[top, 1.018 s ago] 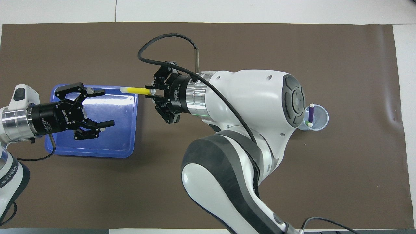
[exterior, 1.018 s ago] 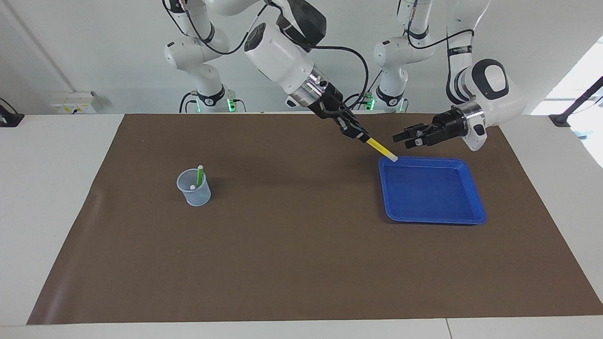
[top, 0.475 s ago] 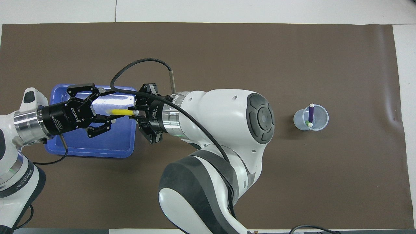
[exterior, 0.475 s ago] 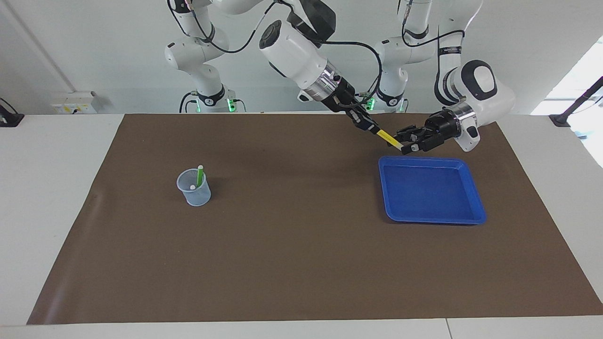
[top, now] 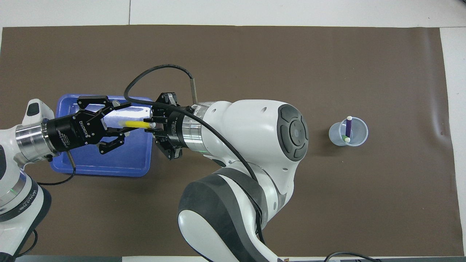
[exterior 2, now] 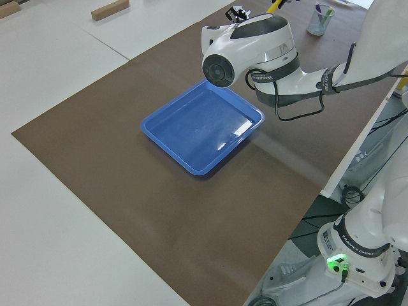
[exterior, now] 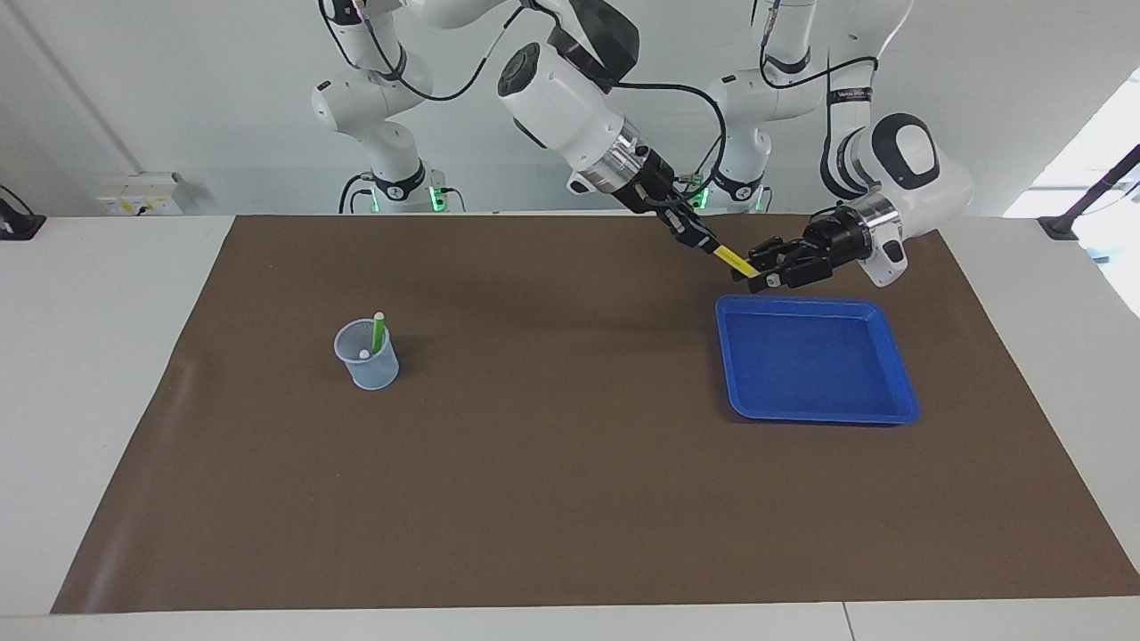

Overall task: Right arm passes pens to left for tray arrangement
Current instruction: 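Close the left gripper on the yellow pen held by the right gripper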

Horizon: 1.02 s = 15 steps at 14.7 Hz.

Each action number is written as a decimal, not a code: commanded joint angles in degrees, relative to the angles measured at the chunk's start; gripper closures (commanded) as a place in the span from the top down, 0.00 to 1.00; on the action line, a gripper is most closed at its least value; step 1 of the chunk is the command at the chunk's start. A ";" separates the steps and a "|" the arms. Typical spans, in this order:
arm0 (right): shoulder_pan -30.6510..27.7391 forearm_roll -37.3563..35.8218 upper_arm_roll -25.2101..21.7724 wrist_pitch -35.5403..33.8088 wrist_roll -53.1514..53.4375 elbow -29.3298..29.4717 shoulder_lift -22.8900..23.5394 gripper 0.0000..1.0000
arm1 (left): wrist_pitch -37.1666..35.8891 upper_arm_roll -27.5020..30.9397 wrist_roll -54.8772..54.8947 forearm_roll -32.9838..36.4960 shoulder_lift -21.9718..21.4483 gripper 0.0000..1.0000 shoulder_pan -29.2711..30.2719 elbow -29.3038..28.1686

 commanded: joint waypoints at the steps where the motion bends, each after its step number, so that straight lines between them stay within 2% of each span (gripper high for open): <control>1: 0.17 0.18 -0.01 -0.19 0.68 -1.08 -0.72 0.00 | -0.15 0.47 -0.99 -1.16 -2.07 0.56 0.52 -1.55; 5: 0.08 0.18 -0.10 -0.19 0.59 -1.16 -0.72 0.00 | -1.21 0.47 -1.25 -1.16 -2.34 0.55 1.75 -1.64; 6: 0.08 0.09 -0.10 -0.19 0.59 -1.08 -0.72 0.00 | -1.21 0.47 -1.25 -1.16 -2.34 0.50 1.75 -1.64; 7: 0.08 0.09 -0.01 -0.19 0.59 -1.07 -0.72 0.00 | -1.12 0.47 -1.25 -1.16 -2.34 0.42 1.67 -1.64; 8: 0.08 0.09 -0.10 -0.19 0.59 -1.16 -0.72 0.00 | -1.12 0.47 -1.25 -1.16 -2.34 0.26 1.67 -1.64; 9: 0.08 0.09 -0.10 -0.19 0.59 -1.16 -0.72 0.00 | -1.12 0.47 -1.16 -1.08 -2.43 0.02 1.67 -1.73; 15: -0.01 0.09 -0.10 -0.37 0.59 -1.07 -0.64 0.00 | -0.95 0.47 -1.16 -1.07 -2.43 0.00 1.67 -1.82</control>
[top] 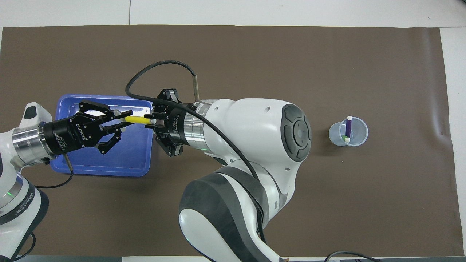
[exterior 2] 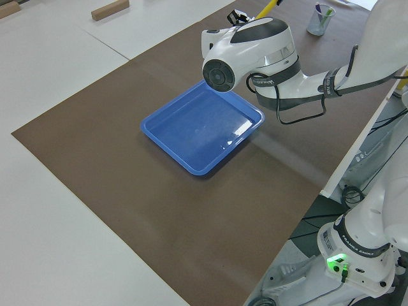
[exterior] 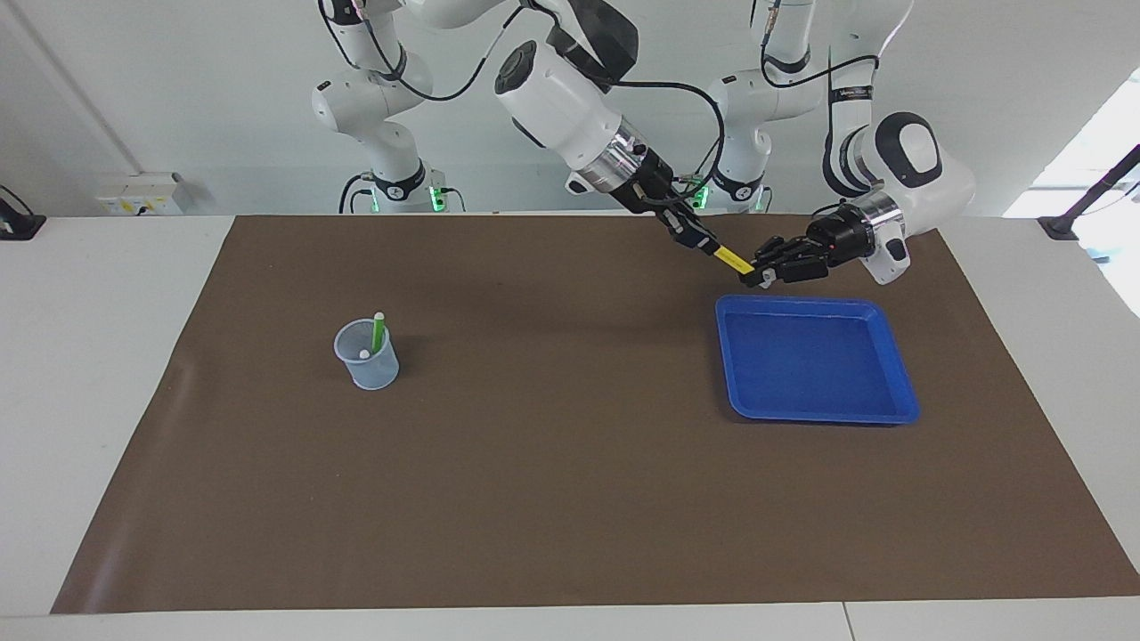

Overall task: Right arm passes pens to left for tray arrangement
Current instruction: 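Close the left gripper on the yellow pen held by the right gripper, then open the right gripper and withdraw it while the left gripper holds the pen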

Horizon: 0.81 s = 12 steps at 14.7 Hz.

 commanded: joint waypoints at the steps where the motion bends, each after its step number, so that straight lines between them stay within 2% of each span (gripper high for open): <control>1: -0.20 0.00 0.19 -1.77 0.50 -1.27 -0.63 0.00 | 0.18 0.36 -0.77 -1.05 -1.78 0.00 0.65 -0.71; 2: -0.21 -0.35 0.10 -1.78 0.41 -1.18 -0.63 0.48 | 0.27 0.36 -0.85 -1.05 -1.70 0.00 0.65 -0.71; 3: -0.21 -1.40 0.01 -1.78 0.41 -1.01 -0.63 0.76 | 0.27 0.36 -0.94 -1.05 -1.70 0.00 0.56 -0.71; 4: -0.55 -2.45 0.10 -2.04 0.41 -0.92 -0.55 0.88 | 0.35 0.36 -1.12 -1.05 -1.70 0.00 0.56 -0.71; 7: -1.08 -5.35 0.01 -3.61 0.06 -0.74 -0.54 0.98 | 0.53 0.36 -1.56 -1.05 -1.70 0.00 0.56 -0.71; 11: -5.55 -13.87 -0.16 -10.54 -6.15 -1.09 -2.21 1.00 | 4.47 0.28 -0.95 0.44 -0.64 0.00 0.04 0.78; 12: -6.96 -14.84 -0.16 -12.74 -10.18 -1.35 -3.08 1.00 | 5.27 0.28 -1.12 3.41 0.49 0.00 -0.05 2.35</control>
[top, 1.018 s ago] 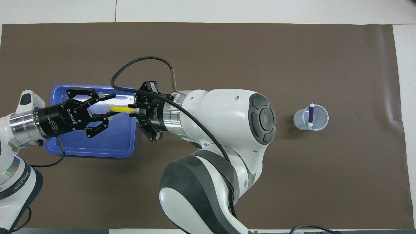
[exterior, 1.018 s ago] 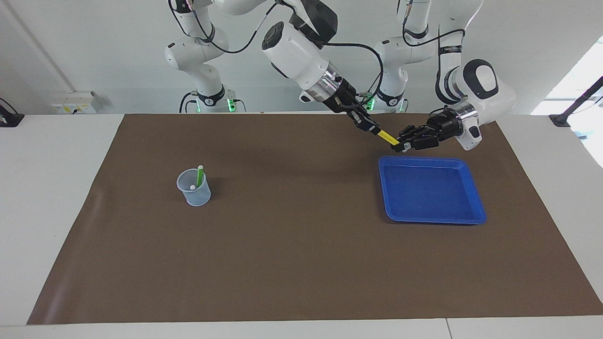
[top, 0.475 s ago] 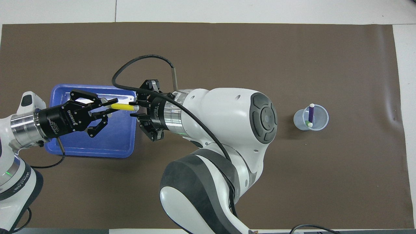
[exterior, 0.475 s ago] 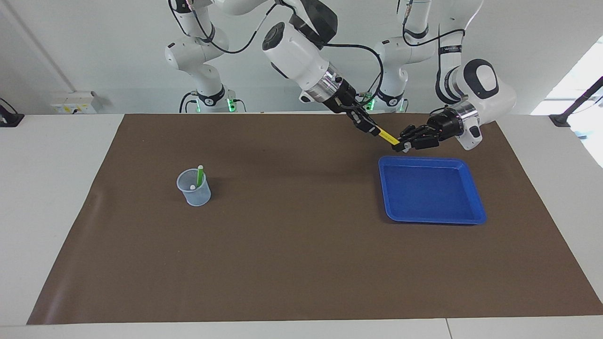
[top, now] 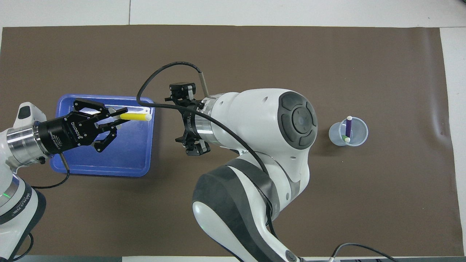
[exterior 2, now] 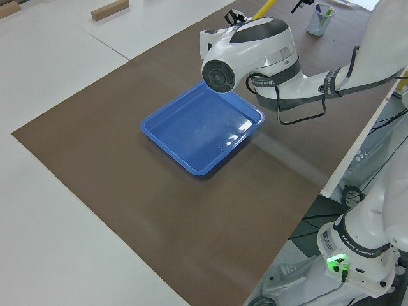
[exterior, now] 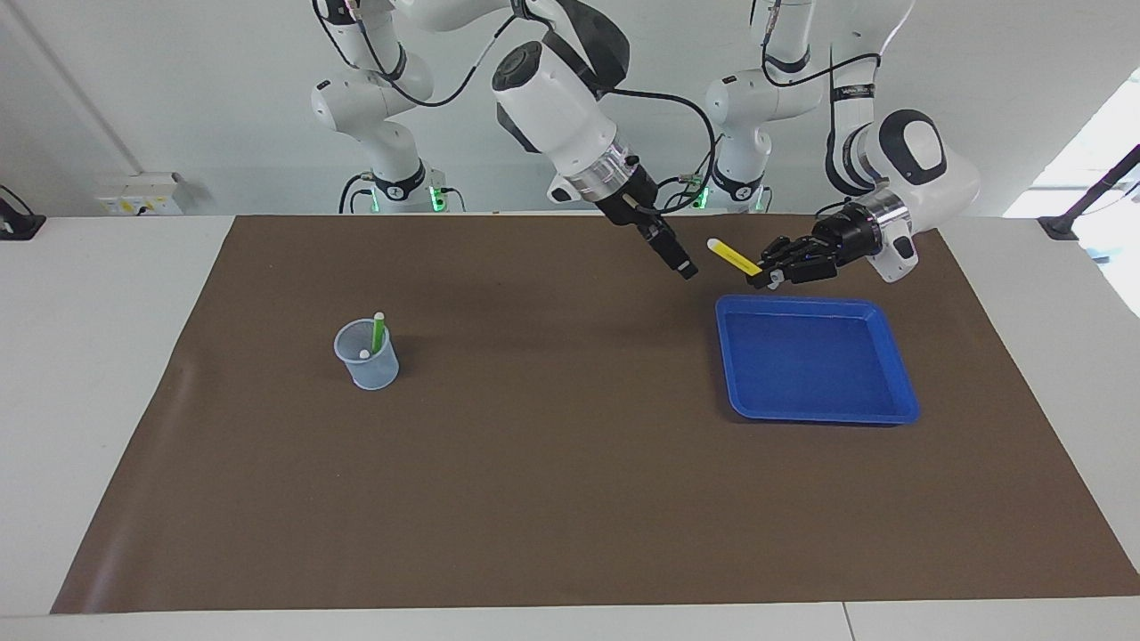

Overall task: Right arm passes pens to left for tray arrangement
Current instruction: 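Open the right gripper and withdraw it while the left gripper holds the pen, then lower the yellow pen into the tray and open the left gripper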

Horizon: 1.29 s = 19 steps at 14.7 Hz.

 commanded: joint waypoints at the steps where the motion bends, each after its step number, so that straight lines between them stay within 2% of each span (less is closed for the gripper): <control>1: -4.70 -3.22 0.14 -6.24 -10.67 -1.69 -3.03 1.00 | 3.51 -0.19 -1.25 7.45 2.87 0.00 -0.72 5.07; 3: -7.78 -5.68 0.14 -9.67 -20.25 -3.53 -4.87 1.00 | 6.32 -0.37 -2.04 15.55 4.38 0.00 -3.78 6.95; 5: -11.37 -8.93 0.22 -12.40 -31.14 -7.39 -8.12 1.00 | 6.77 -0.37 -1.78 24.14 6.04 0.00 -4.06 8.87; 7: -14.10 -10.34 0.14 -13.12 -41.35 -11.79 -11.46 1.00 | 4.15 -0.46 -2.04 36.27 10.60 0.00 -4.06 15.00; 9: -16.74 -13.24 0.14 -13.64 -48.83 -14.78 -13.75 1.00 | 0.11 -0.37 -2.04 44.89 14.73 0.00 -3.88 21.24; 14: -24.73 -21.24 0.14 -16.98 -65.71 -14.88 -14.55 1.00 | -10.87 -1.51 -1.61 67.58 27.82 0.00 -4.15 39.17; 16: -28.17 -23.35 0.14 -19.44 -74.14 -14.27 -14.55 1.00 | -15.80 -4.40 1.02 76.19 33.54 0.00 -4.15 46.03; 17: -29.05 -25.19 0.05 -20.32 -76.09 -13.74 -14.55 1.00 | -17.38 -5.80 3.12 79.10 36.08 0.00 -3.80 47.80; 19: -30.90 -28.79 0.14 -22.86 -77.34 -11.47 -14.29 1.00 | -18.80 -6.52 6.56 82.71 38.30 0.00 -3.97 49.83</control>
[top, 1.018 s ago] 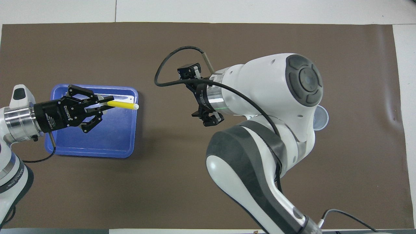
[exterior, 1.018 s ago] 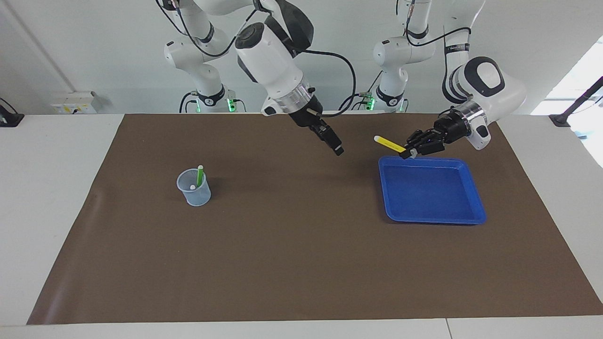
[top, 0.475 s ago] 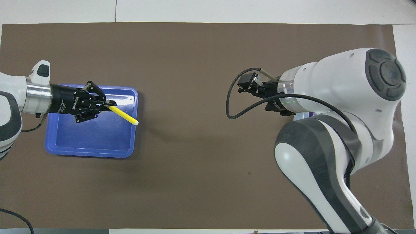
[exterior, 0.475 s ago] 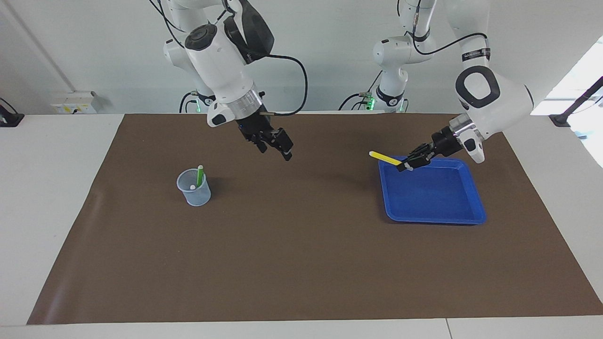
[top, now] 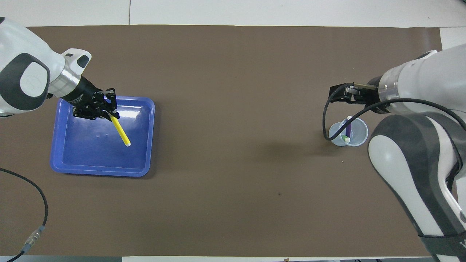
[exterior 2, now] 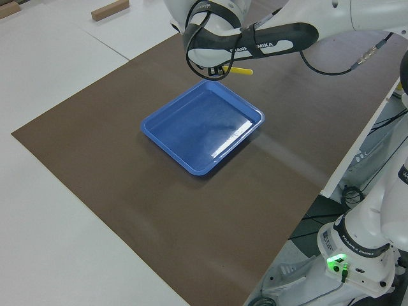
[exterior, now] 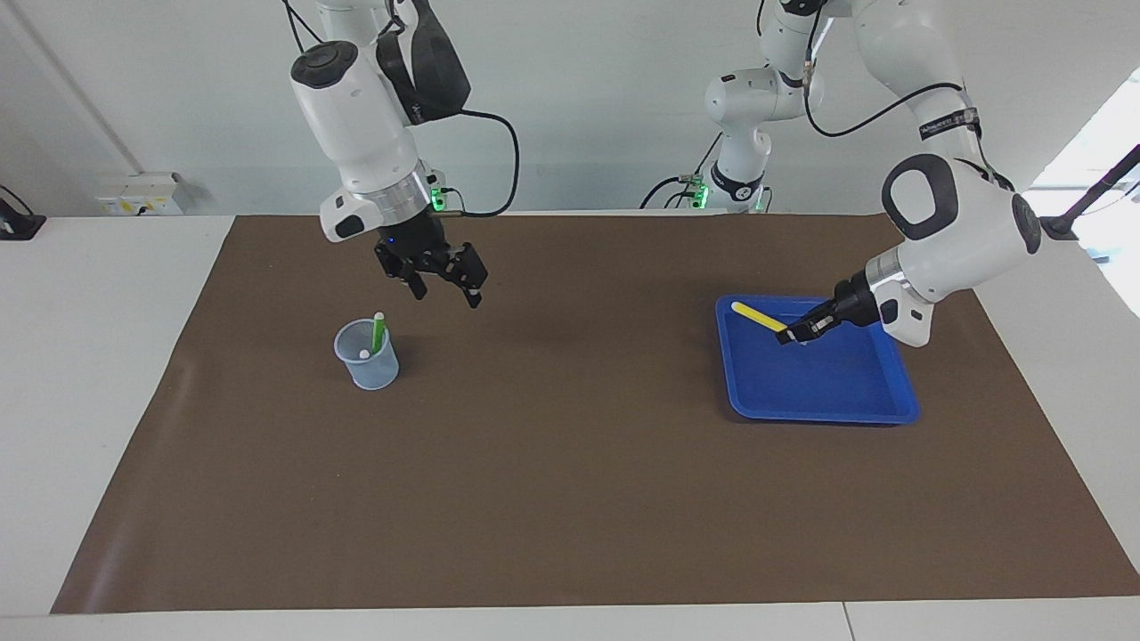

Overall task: Right arm passes pens to left for tray arrangement
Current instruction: 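Lower the yellow pen into the tray and open the left gripper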

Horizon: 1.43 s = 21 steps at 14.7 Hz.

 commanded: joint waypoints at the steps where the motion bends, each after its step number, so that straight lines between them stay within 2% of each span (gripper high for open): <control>1: -2.52 -3.46 0.80 -4.75 -2.24 3.22 -0.55 1.00 | -4.09 -1.17 4.45 6.51 5.18 0.00 -0.40 5.70; 4: -3.75 -5.83 0.72 -10.91 -5.74 8.67 -0.28 1.00 | -6.02 -4.07 9.02 12.58 7.38 0.00 0.12 6.84; 8: -5.51 -6.45 0.45 -18.38 -11.02 14.48 0.25 1.00 | -5.24 -4.07 12.72 15.49 7.03 0.00 -0.49 5.10; 10: -5.87 -6.89 0.54 -21.02 -12.17 14.93 -0.28 1.00 | -3.49 -4.07 12.72 14.98 6.59 0.00 -0.23 3.51; 12: -5.95 -6.89 0.54 -20.86 -12.17 14.93 -0.28 1.00 | -2.08 -4.07 12.63 14.71 5.81 0.00 -0.05 1.85; 15: -6.04 -6.81 0.37 -21.21 -12.43 15.01 -0.37 1.00 | 3.71 -4.07 12.72 14.71 3.61 0.00 0.30 -4.39; 17: -6.22 -6.63 0.36 -21.30 -13.05 14.93 -0.46 1.00 | 4.35 -4.07 12.81 14.71 3.16 0.00 0.39 -5.46; 18: -6.31 -6.54 0.45 -21.47 -13.05 14.84 -0.54 1.00 | 4.35 -4.07 12.89 14.71 3.16 0.07 0.47 -5.46; 19: -6.31 -6.28 0.63 -22.08 -13.05 14.93 -0.54 1.00 | 4.35 -4.07 12.98 14.71 3.16 0.45 0.47 -5.46; 20: -6.31 -6.02 0.63 -22.44 -13.05 15.01 -0.54 1.00 | 4.35 -4.07 12.98 14.71 3.16 0.99 0.47 -5.46; 21: -6.31 -5.93 0.72 -22.53 -13.14 15.01 -0.54 1.00 | 4.35 -4.07 12.98 14.71 3.16 1.00 0.47 -5.29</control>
